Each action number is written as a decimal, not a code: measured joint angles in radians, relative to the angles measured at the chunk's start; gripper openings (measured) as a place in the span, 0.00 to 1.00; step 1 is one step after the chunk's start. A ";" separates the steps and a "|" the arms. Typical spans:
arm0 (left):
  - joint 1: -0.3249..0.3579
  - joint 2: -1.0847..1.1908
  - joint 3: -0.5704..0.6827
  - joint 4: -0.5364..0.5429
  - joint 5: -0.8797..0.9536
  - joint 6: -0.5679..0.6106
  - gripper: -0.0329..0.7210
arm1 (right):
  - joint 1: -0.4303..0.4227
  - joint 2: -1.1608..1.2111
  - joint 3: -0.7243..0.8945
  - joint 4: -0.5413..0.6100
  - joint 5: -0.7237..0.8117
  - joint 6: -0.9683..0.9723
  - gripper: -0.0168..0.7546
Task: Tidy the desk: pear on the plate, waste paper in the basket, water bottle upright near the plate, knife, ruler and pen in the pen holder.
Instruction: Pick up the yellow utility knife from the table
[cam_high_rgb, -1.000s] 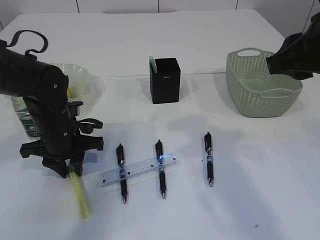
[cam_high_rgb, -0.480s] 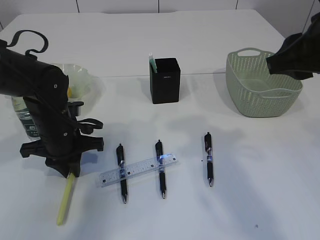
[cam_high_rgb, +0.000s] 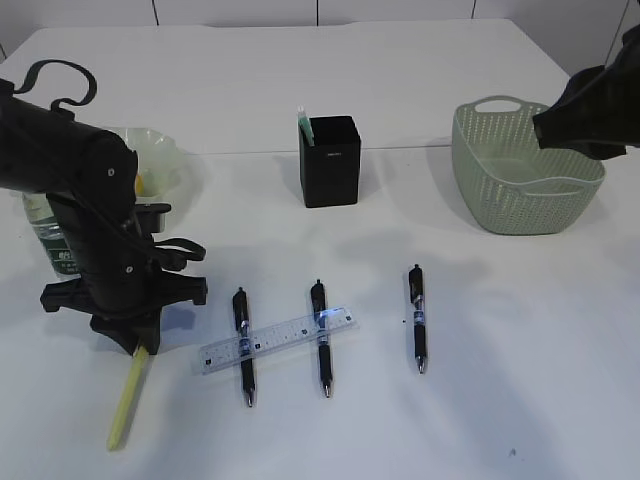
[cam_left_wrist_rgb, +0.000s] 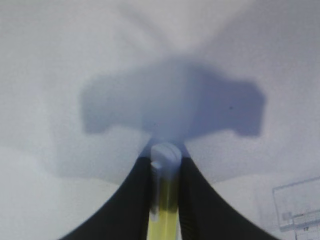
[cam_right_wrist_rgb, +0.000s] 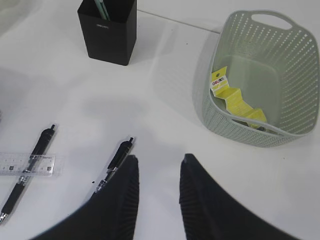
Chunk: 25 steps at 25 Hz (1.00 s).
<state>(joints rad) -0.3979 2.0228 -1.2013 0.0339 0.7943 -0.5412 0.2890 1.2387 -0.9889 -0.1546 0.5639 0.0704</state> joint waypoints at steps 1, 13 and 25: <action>0.000 0.000 0.000 0.000 0.000 0.000 0.16 | 0.000 0.000 0.000 0.000 0.000 0.000 0.34; 0.000 0.019 -0.101 0.012 0.080 0.009 0.16 | 0.000 0.000 0.000 0.000 0.002 0.000 0.34; 0.000 0.020 -0.212 0.030 0.132 0.012 0.16 | 0.000 0.000 0.000 0.000 0.002 0.000 0.34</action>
<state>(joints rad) -0.3979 2.0427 -1.4132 0.0635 0.9259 -0.5288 0.2890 1.2387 -0.9889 -0.1546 0.5658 0.0704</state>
